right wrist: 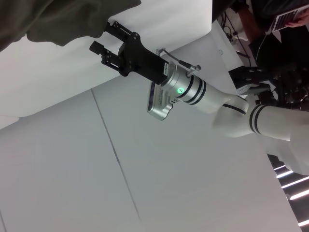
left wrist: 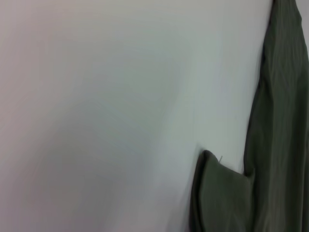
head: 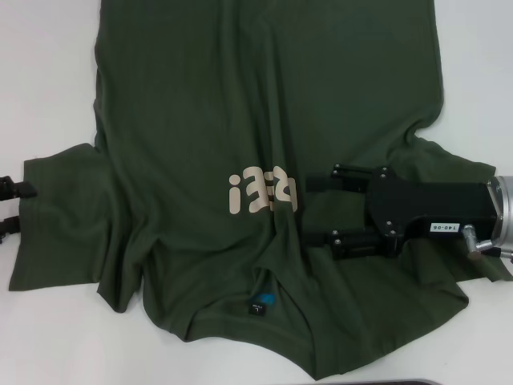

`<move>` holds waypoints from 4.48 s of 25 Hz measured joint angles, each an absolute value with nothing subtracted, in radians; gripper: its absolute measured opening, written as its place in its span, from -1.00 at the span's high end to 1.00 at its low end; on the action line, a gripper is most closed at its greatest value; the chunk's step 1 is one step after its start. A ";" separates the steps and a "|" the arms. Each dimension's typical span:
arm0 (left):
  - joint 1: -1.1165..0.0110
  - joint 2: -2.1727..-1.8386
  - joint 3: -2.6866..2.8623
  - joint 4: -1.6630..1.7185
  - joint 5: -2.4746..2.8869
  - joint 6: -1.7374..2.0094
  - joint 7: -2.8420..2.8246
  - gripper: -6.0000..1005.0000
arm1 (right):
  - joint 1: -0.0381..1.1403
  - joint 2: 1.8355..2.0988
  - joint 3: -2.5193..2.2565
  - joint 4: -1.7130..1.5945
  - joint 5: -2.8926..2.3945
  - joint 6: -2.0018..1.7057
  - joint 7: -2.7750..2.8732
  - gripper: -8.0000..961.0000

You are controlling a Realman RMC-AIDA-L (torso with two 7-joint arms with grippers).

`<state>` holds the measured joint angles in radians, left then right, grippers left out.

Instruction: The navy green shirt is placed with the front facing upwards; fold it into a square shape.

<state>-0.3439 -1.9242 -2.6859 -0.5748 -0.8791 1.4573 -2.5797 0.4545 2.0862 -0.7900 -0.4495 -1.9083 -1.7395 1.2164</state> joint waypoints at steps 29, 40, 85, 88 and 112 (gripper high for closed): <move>-0.390 -1.954 -2.618 -0.673 -0.858 1.576 -2.586 0.42 | 0.449 2.086 -0.778 -0.449 -1.907 -1.747 1.215 -0.90; -0.385 -1.946 -2.622 -0.673 -0.850 1.611 -2.577 0.87 | 0.450 2.086 -0.778 -0.449 -1.907 -1.749 1.216 -0.90; -0.433 -1.856 -2.792 -0.713 -1.024 1.899 -2.644 0.96 | 0.451 2.082 -0.764 -0.462 -1.908 -1.744 1.255 -0.90; -0.444 -1.894 -2.792 -0.712 -1.046 1.905 -2.647 0.96 | 0.450 2.082 -0.764 -0.462 -1.908 -1.745 1.255 -0.90; -0.553 -2.097 -2.736 -0.535 -1.069 1.498 -2.573 0.96 | 0.444 2.083 -0.764 -0.462 -1.908 -1.739 1.255 -0.90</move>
<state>-0.5530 -2.0972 -2.7356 -0.5350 -1.0688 1.4978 -2.5734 0.4440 2.0833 -0.7639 -0.4617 -1.9079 -1.7387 1.2548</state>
